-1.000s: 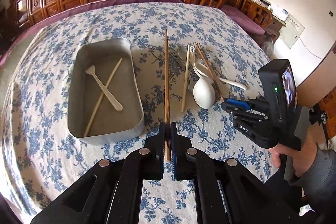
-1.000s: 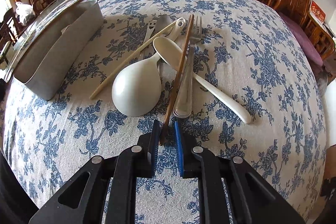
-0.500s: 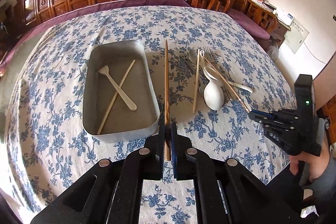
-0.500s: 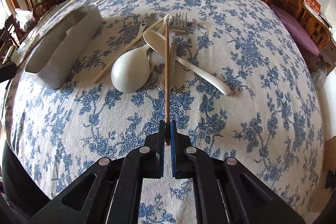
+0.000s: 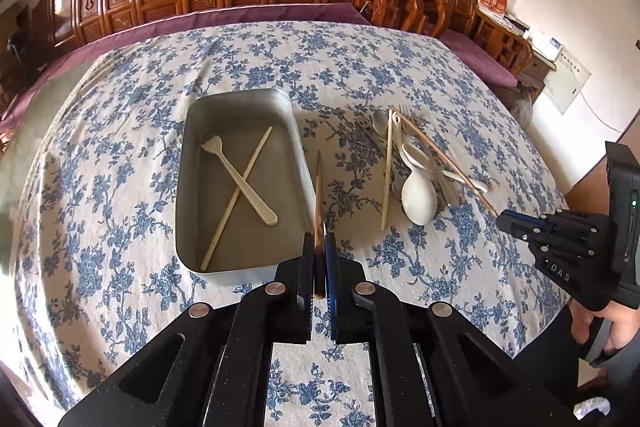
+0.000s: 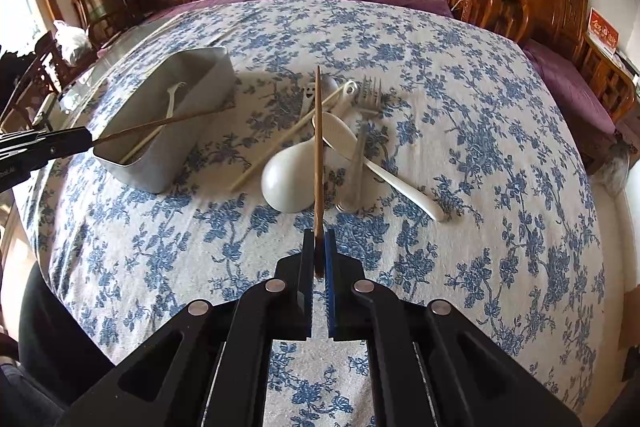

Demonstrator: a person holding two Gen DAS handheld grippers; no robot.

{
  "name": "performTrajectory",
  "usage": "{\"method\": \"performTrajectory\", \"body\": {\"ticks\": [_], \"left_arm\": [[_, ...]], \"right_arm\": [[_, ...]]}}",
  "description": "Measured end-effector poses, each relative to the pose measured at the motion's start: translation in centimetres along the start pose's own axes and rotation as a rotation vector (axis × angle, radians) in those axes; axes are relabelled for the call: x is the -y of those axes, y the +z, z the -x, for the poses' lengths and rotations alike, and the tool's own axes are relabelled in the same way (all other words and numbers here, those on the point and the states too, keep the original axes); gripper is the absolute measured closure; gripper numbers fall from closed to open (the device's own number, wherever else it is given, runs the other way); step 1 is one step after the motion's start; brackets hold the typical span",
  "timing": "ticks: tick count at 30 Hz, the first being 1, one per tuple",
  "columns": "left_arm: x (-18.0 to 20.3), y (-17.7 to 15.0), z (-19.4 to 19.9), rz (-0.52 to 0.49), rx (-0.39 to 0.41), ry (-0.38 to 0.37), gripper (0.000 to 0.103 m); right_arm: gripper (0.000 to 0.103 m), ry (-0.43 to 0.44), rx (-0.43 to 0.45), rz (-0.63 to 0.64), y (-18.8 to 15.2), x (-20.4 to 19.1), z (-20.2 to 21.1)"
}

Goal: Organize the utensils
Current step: 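Carry the chopstick in the left gripper into the tray and open it while the right gripper holds its chopstick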

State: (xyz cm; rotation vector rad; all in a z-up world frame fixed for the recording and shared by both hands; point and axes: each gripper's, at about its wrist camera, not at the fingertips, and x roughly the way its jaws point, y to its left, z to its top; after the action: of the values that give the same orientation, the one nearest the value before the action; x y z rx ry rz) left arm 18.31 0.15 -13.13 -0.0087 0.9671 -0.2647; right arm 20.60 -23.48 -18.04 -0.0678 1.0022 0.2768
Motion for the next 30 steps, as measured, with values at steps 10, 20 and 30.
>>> {"method": "performTrajectory", "body": {"ticks": [10, 20, 30], "left_arm": [[-0.3, 1.6, 2.9, 0.012, 0.072, -0.010, 0.099], [-3.4, 1.7, 2.5, 0.049, 0.090, 0.069, 0.099], [-5.8, 0.7, -1.8, 0.077, 0.015, 0.110, 0.099]], "right_arm": [[0.097, 0.029, 0.047, 0.025, 1.4, -1.2, 1.9], [0.097, 0.088, 0.069, 0.078, 3.0, -3.8, 3.3], [0.097, 0.146, 0.055, 0.154, 4.5, -7.8, 2.6]]}}
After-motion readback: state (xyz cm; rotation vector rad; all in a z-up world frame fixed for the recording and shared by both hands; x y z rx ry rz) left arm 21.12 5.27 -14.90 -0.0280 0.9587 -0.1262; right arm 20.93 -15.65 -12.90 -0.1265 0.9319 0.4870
